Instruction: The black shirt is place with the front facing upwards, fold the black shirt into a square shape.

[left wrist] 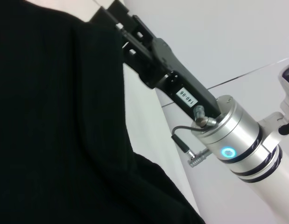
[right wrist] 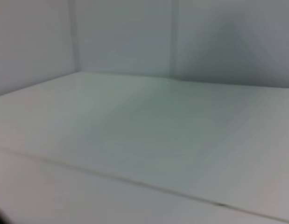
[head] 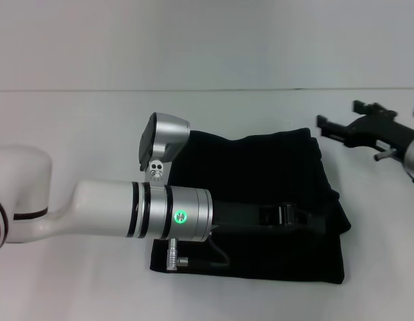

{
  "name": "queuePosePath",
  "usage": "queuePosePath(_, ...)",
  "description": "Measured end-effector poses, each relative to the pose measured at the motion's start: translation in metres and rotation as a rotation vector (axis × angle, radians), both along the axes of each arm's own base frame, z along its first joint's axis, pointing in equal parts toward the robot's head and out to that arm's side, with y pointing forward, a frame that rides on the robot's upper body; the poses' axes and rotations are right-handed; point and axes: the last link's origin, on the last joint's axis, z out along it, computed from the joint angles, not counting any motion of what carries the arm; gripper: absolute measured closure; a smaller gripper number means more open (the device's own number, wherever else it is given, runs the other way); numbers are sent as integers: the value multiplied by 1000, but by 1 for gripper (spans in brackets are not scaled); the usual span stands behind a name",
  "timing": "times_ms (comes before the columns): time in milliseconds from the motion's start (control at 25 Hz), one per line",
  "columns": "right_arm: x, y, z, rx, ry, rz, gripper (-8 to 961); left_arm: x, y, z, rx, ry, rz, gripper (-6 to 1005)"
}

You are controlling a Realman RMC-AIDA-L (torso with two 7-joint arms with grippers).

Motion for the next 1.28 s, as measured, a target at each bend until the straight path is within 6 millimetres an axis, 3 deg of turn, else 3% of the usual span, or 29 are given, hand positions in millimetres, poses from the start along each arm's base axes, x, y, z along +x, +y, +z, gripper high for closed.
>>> queuePosePath(360,32,-15,27,167,175,-137,6,4,-4,3,2,-44,-43,897)
queuePosePath(520,36,-21,28,169,220,-161,7,12,-11,11,-1,-136,-106,747)
queuePosePath(720,33,-24,26,119,292,-166,7,8,-12,26,26,-161,-171,551)
queuePosePath(840,23,-25,31,7,357,-143,6,-4,-10,44,116,-163,-246,450)
queuePosePath(1040,-1,-22,55,-227,395,-149,6,-45,-3,89,361,-56,-388,343)
queuePosePath(1240,-41,-12,80,-453,330,-230,7,-86,-2,128,512,52,-433,236)
queuePosePath(1280,-51,-11,81,-496,312,-246,7,-95,-2,136,540,72,-435,136)
